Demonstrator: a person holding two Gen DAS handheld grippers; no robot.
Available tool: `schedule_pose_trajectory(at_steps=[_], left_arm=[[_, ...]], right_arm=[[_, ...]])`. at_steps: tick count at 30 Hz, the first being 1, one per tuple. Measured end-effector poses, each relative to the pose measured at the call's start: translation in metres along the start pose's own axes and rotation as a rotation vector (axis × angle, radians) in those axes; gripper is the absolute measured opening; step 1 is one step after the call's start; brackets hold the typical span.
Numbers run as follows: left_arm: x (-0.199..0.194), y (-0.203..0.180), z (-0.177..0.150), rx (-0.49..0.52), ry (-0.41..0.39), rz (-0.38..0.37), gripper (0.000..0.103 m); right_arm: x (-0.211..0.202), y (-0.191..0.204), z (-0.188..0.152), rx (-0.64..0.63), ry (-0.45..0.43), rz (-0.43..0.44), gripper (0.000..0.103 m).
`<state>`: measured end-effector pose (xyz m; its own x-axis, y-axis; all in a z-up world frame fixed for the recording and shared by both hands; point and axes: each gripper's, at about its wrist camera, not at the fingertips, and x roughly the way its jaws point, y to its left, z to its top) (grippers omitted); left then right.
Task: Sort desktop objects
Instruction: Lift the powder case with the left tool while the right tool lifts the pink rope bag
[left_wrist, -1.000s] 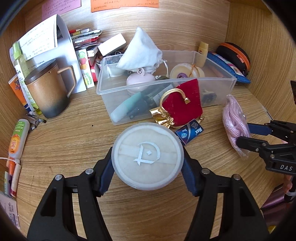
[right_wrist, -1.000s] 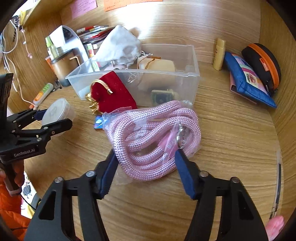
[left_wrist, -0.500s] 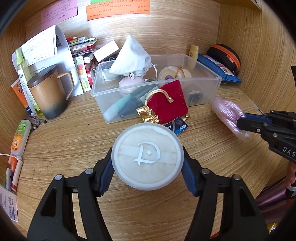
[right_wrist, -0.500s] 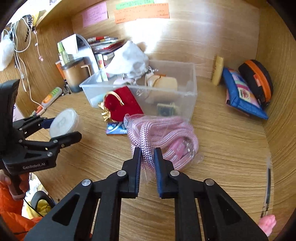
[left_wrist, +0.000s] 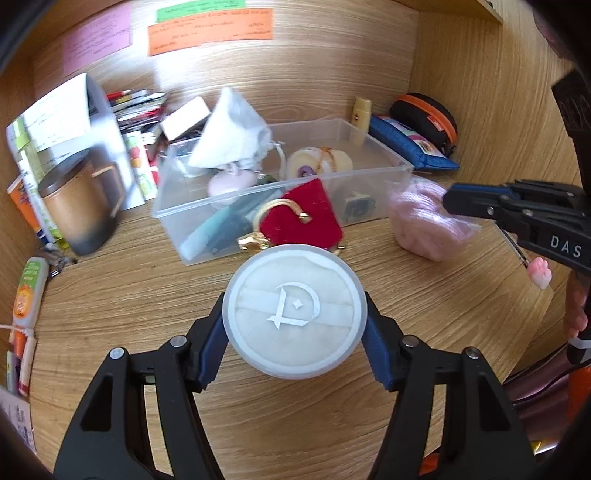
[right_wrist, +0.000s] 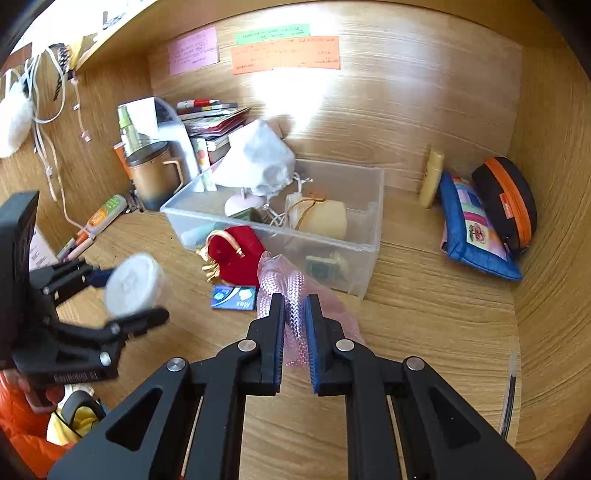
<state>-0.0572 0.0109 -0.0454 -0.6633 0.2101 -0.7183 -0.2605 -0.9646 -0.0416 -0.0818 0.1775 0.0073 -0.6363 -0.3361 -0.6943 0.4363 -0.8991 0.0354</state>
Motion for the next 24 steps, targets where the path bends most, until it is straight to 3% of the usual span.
schedule_pose_trajectory(at_steps=[12, 15, 16, 17, 21, 24], left_arm=[[0.052, -0.058, 0.036, 0.057, 0.071, -0.13, 0.064], [0.056, -0.06, 0.04, 0.05, 0.073, -0.122, 0.065], [0.058, -0.06, 0.041, 0.045, 0.075, -0.121, 0.064], [0.059, -0.059, 0.041, 0.044, 0.079, -0.116, 0.064], [0.066, -0.056, 0.039, 0.033, 0.101, -0.109, 0.064], [0.067, -0.055, 0.04, 0.035, 0.105, -0.107, 0.064]], right_arm=[[0.003, -0.017, 0.0, -0.021, 0.042, 0.042, 0.012], [0.002, -0.017, -0.007, -0.07, 0.049, -0.02, 0.044], [0.001, -0.019, -0.009, -0.08, 0.044, -0.042, 0.062], [0.0, -0.022, -0.013, -0.079, 0.03, -0.057, 0.068], [0.001, -0.037, -0.027, -0.053, 0.06, -0.004, 0.069], [0.001, -0.037, -0.042, -0.075, 0.085, -0.012, 0.069]])
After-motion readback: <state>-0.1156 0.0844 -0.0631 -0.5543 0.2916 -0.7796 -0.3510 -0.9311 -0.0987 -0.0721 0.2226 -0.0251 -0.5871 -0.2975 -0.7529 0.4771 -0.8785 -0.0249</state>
